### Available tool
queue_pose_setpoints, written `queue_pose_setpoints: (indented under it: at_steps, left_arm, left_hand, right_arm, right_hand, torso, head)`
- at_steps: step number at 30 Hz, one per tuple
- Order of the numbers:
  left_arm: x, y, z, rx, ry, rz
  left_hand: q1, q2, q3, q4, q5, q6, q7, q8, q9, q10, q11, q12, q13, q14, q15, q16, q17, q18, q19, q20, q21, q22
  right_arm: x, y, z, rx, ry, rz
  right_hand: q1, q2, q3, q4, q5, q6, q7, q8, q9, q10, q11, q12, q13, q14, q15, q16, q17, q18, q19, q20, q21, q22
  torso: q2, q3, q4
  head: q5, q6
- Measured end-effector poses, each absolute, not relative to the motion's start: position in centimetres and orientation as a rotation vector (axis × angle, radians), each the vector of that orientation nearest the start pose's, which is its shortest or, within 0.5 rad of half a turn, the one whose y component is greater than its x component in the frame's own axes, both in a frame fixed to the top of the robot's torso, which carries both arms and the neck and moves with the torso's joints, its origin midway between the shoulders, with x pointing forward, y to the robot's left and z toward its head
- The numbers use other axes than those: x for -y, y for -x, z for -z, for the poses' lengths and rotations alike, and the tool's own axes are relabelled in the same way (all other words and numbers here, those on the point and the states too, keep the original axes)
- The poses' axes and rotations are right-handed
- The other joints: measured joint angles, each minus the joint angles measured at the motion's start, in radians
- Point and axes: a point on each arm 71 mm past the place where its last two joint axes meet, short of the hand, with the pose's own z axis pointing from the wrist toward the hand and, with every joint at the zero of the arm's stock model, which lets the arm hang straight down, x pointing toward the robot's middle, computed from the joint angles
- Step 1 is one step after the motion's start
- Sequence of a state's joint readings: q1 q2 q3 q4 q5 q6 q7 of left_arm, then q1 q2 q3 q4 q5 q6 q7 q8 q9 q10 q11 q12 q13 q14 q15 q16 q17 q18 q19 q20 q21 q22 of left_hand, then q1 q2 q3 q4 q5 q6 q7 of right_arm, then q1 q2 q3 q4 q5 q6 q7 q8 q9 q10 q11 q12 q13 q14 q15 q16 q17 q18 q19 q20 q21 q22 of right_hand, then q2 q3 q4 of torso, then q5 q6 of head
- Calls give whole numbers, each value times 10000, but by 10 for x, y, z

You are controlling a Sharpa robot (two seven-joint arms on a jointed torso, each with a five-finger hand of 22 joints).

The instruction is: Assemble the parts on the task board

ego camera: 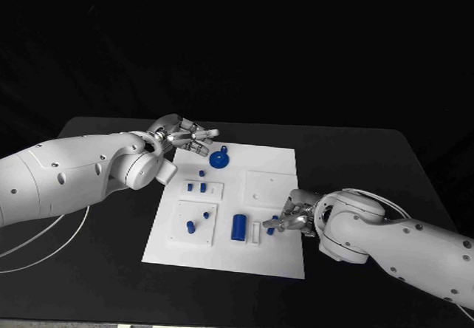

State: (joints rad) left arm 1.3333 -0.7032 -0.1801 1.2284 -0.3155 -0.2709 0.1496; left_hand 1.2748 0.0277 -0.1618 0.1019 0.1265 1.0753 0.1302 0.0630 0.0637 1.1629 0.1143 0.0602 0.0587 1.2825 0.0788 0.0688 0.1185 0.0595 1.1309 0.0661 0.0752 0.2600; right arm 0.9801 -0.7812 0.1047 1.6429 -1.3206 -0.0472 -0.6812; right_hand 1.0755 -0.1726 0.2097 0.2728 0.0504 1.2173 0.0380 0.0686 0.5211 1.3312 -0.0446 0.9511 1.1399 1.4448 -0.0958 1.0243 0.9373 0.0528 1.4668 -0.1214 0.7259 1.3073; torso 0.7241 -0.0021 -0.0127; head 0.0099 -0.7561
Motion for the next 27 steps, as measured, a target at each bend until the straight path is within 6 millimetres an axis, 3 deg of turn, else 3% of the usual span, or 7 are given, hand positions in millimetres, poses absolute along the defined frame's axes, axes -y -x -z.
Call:
queue_pose_setpoints:
  at_steps: [3, 5, 7, 10, 13, 21, 27]
  left_arm:
    - [-226, -547, 184, -16781, 8215, 11330]
    - [-226, -547, 184, -16784, 8212, 11336]
    - [-226, -547, 184, -16786, 8210, 11337]
    - [-226, -547, 184, -16791, 8213, 11335]
    - [-227, -547, 184, -16798, 8216, 11330]
    - [-227, -547, 184, -16840, 8218, 11331]
    - [-227, -547, 184, -16886, 8224, 11317]
  left_hand:
    - [0, 0, 0, 0, 0, 0, 0, 0, 0, 0, 0, 0, 0, 0, 0, 0, 0, 1, 0, 0, 0, 0]
    - [0, 0, 0, 0, 0, 0, 0, 0, 0, 0, 0, 0, 0, 0, 0, 0, 0, 1, 0, 0, 0, 0]
    - [0, 0, 0, 0, 0, 0, 0, 0, -1, 0, 0, 0, 0, 0, 0, 0, 0, 1, 0, 0, 0, 0]
    - [0, 0, 0, 0, 0, 0, 0, 0, -1, 0, 0, 0, 0, 0, 0, 0, 0, 1, 0, 0, 0, 0]
    - [0, 0, 0, 0, 0, 0, 0, 0, -1, 0, 0, 0, 0, 0, 0, 0, -1, 0, 0, 0, 0, 0]
    - [0, 0, 0, 0, 0, 0, 0, 0, -1, 0, 0, 0, 0, 0, 0, 0, -1, 1, 0, 0, 0, 0]
    - [0, 0, 0, 0, 0, 0, 0, 0, -1, 0, 0, 0, 0, 0, 0, 0, 1, 1, 0, 0, 0, 0]
  right_arm:
    - [163, -438, 253, -21739, -1787, -3563]
    - [160, -440, 253, -21570, -1572, -3449]
    - [159, -441, 253, -21416, -1345, -3316]
    - [155, -442, 255, -21138, -824, -3077]
    - [150, -443, 257, -20833, -257, -2805]
    - [140, -445, 255, -20069, 828, -2373]
    - [137, -442, 254, -19810, 1254, -2318]
  right_hand:
    - [3, 3, -10, 33, 0, 0, 0, 4, 3, 0, 0, 0, 2, 0, 0, 0, 4, 0, 0, 0, 0, 0]
    - [250, 64, 185, -259, 0, -20, 10, -1, 1593, 3, -3, 0, 1, 0, 0, 0, 4, 0, 0, 0, 0, 0]
    - [394, 55, 374, -668, 0, -20, 11, 4, 1597, 20, -20, 0, -10, 0, 0, 0, 4, 1, 0, 0, 0, 0]
    - [647, 41, 483, -1192, 0, -18, 11, 9, 2850, 20, -20, 0, -16, 0, 0, 0, 4, 1, 0, 0, 0, 0]
    - [646, 40, 581, -1616, 0, 18, -23, 9, 4859, 20, -20, 0, -16, 0, 0, 0, 3, 1, 0, 0, 23, 0]
    - [587, -18, 986, -2294, -71, 96, -25, 0, 5119, 55, -56, 0, 15, 0, 0, 0, 3, 2, 0, 0, 57, 0]
    - [575, -28, 1083, -2692, -88, 96, -25, -2, 4465, 55, -56, 0, 15, 0, 0, -7, -6, 1, 0, 0, 57, 2]
  torso:
    - [0, -6, -3]
    - [0, -7, -3]
    - [0, -7, -3]
    - [-1, -6, -3]
    - [-2, -3, -3]
    - [-6, -1, -7]
    - [-7, -1, -16]
  head:
    - [16, -6]
    - [26, -16]
    - [31, -24]
    - [34, -30]
    - [34, -32]
    - [8, -37]
    - [0, -46]
